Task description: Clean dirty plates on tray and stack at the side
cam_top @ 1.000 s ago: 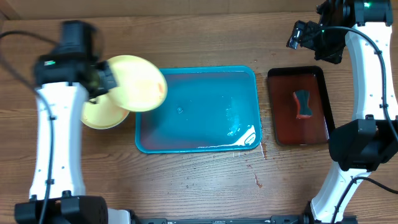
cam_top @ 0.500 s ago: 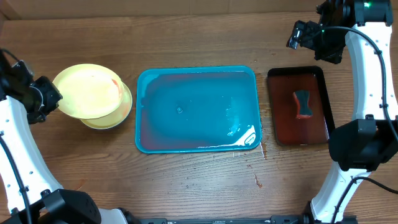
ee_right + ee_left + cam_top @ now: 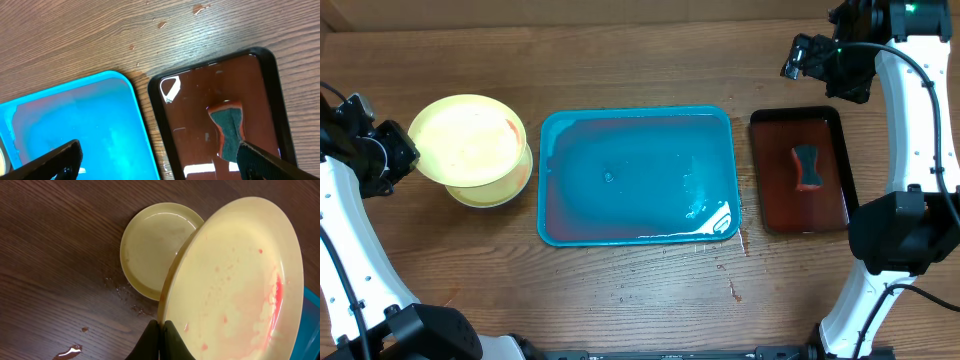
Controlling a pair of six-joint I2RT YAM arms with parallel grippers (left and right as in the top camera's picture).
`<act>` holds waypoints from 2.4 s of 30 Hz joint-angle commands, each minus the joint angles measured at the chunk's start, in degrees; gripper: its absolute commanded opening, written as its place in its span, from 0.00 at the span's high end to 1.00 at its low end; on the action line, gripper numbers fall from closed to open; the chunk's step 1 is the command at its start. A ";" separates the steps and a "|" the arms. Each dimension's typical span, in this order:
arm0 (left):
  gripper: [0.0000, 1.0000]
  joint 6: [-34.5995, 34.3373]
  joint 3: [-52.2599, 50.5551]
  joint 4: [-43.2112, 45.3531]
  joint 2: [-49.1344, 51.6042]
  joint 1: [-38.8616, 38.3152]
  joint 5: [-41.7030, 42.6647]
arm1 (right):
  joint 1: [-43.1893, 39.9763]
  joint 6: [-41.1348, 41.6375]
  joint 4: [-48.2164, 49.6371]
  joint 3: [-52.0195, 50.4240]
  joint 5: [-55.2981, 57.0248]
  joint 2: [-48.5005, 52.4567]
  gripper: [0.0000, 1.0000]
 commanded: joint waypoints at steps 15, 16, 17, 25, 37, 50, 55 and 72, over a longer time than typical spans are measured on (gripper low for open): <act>0.96 0.72 -8.68 7.26 -0.22 0.37 0.79 | 0.04 -0.04 1.68 1.03 -1.64 -1.68 0.00; 0.96 0.39 -9.79 8.39 -0.17 0.37 0.74 | 0.04 -0.04 1.64 1.03 -1.66 -1.68 0.00; 0.96 0.35 -10.95 9.77 -0.04 0.37 0.81 | 0.04 -0.04 1.62 1.03 -1.64 -1.68 0.00; 0.96 -4.37 -15.50 17.29 2.29 0.68 -7.67 | 0.04 -0.07 1.60 0.92 -1.64 -1.68 0.00; 0.96 -6.27 -16.87 22.56 11.30 0.31 -7.43 | 0.04 -0.07 1.60 0.85 -1.66 -1.68 0.00; 0.78 -5.57 -16.90 25.31 16.17 -2.05 -7.15 | 0.09 -0.07 1.33 0.81 -2.12 -1.68 0.00; 0.49 -1.31 -16.44 26.10 16.17 -3.19 -1.99 | 0.11 -0.09 1.38 0.81 -2.95 -1.68 0.00; 0.00 8.41 3.04 7.52 4.02 -12.66 2.84 | 0.15 -0.55 -3.43 2.10 4.09 -12.33 0.00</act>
